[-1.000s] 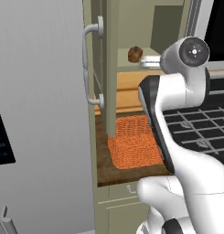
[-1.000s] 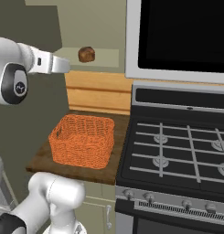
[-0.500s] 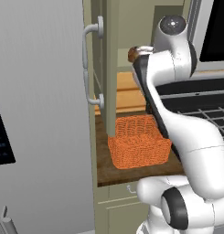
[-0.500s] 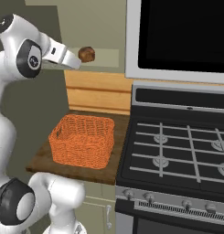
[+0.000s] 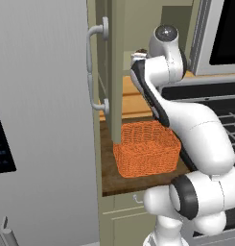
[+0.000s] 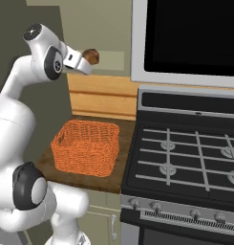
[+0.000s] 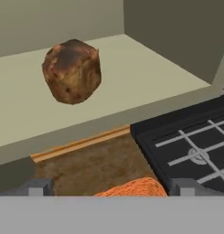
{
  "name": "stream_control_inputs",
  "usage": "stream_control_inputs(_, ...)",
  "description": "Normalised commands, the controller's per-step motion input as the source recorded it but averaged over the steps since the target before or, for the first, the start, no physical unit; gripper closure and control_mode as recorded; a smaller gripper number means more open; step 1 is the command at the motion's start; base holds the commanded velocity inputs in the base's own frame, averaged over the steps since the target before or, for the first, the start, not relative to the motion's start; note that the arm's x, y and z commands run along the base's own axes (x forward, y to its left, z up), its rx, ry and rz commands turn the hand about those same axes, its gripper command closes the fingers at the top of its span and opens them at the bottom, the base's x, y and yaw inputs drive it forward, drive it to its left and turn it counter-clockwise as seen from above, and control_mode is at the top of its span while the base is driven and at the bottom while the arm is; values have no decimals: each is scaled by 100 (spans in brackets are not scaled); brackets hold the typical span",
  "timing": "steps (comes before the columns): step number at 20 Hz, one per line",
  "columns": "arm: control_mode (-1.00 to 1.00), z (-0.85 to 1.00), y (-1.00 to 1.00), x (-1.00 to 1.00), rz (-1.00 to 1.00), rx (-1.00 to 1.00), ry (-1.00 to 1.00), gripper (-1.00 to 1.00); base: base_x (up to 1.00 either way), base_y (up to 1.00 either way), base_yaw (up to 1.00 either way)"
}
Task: Open the cabinet, pick up the bread from the cabinet and place it in the basket. Then move the basket to the dining counter.
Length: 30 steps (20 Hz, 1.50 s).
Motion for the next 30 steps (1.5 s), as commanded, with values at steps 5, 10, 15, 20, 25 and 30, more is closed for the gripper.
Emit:
stream_control_inputs(5, -100, 0, 21, 65, 0, -2, 0, -100, 0, 0, 0)
stream_control_inputs(10, -100, -3, 8, 52, 0, -7, -3, -100, 0, 0, 0)
stream_control_inputs(15, -100, -9, -4, 14, 1, -2, -8, -100, 0, 0, 0)
stream_control_inputs(20, -100, 0, 0, 21, 0, 0, 2, -100, 0, 0, 0)
stream_control_inputs(25, -100, 6, 5, 42, -2, 0, 7, -100, 0, 0, 0)
stream_control_inputs(30, -100, 8, 0, 28, -4, -1, 3, -100, 0, 0, 0)
